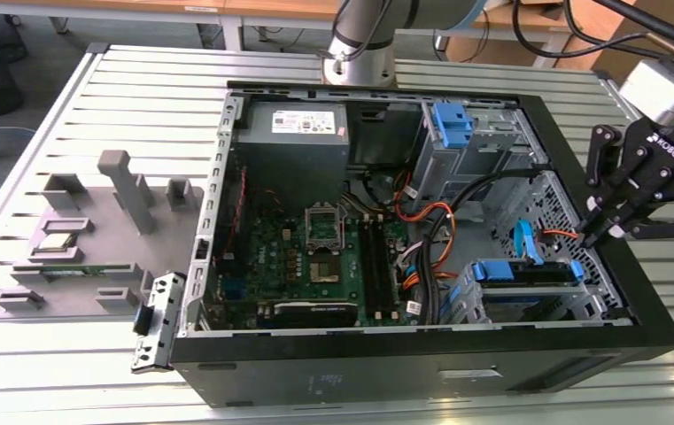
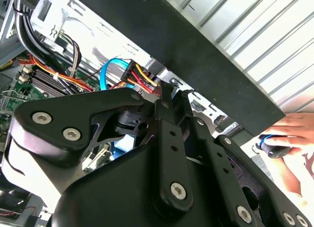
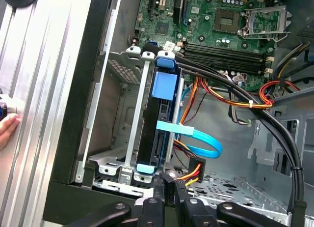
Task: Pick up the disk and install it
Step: 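Insert the second disk wire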
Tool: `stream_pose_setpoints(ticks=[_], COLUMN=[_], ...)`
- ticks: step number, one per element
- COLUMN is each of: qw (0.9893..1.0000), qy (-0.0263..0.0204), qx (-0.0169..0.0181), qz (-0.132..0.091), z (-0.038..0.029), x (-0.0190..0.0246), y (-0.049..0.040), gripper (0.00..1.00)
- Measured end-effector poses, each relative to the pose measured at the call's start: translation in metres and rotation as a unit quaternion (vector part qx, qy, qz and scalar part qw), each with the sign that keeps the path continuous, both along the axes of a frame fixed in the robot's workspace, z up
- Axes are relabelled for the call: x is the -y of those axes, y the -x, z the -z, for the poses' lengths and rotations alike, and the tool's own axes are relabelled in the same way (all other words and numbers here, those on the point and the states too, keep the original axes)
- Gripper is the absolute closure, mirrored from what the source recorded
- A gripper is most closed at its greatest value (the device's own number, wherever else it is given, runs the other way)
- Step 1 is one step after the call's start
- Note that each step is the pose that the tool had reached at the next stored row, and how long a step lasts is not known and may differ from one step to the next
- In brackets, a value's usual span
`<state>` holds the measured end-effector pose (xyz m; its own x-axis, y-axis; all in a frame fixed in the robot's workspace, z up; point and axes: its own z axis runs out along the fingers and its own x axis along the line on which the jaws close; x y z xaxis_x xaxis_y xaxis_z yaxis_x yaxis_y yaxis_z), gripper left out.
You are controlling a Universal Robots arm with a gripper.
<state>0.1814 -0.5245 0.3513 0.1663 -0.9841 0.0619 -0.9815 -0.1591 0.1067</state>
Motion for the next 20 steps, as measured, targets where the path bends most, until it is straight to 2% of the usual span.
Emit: stream_pose_setpoints(ticks=[5, 15, 16, 17, 18, 19, 20], qw=[1.0, 1.0, 1.0, 1.0, 0.9999, 0.9997, 0.9997], qy=[0.0001, 0.0, 0.0, 0.0, 0.0, 0.0, 0.0], qx=[-0.0001, -0.0002, -0.0024, -0.0082, -0.0167, -0.0231, -0.0243], qz=[0.0, 0.0, 0.0, 0.0, 0.0, 0.0, 0.0], z=[0.0003, 0.0003, 0.0004, 0.0005, 0.0006, 0.0006, 0.0006], x=[0.0, 0.0, 0.0, 0.0001, 0.0, 0.0, 0.0], y=[-0.0034, -0.0039, -0.0041, -0.0042, -0.0043, -0.0044, -0.0044], gripper=[0.77, 0.77, 0.77, 0.77, 0.77, 0.77, 0.77])
